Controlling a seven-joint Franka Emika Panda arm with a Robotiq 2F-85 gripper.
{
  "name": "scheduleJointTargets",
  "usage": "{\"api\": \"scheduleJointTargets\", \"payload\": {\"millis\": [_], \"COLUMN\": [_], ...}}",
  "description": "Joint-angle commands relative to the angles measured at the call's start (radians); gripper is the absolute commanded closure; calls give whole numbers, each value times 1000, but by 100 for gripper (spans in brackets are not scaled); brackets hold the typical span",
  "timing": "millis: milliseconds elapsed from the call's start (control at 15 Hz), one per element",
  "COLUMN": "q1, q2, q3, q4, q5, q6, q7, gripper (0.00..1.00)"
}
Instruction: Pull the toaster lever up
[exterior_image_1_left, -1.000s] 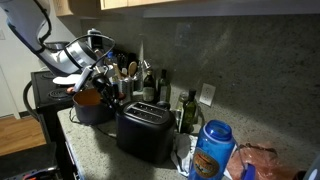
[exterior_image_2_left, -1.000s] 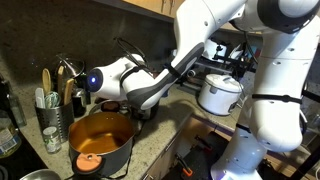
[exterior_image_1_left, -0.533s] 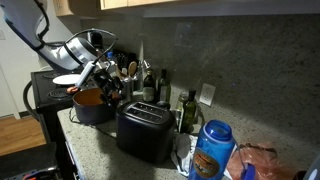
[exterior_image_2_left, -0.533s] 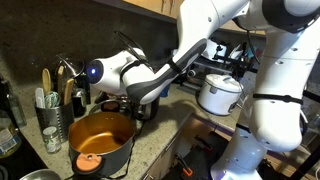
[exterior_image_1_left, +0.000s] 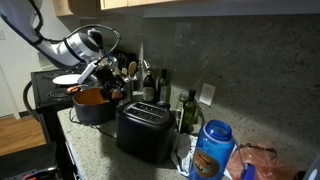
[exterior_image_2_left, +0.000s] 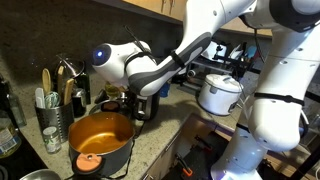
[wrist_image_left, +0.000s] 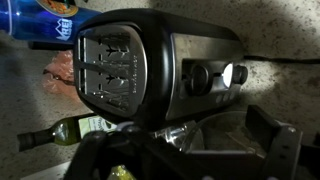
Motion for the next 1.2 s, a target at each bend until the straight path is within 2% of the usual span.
{"api": "scheduleJointTargets", "payload": {"millis": [0,267,600,1133], "q1": [-24,-36,-38,-54], "q2": [-77,-114,-161,-258], "q3": [-8,-13,-13,-47], "q4": [-55,-71,-74,-108], "q5": [89,187,280,556], "q6": [98,147,143,203], "q7": [-61,-128,-199,-498], "gripper": [0,0,0,0]}}
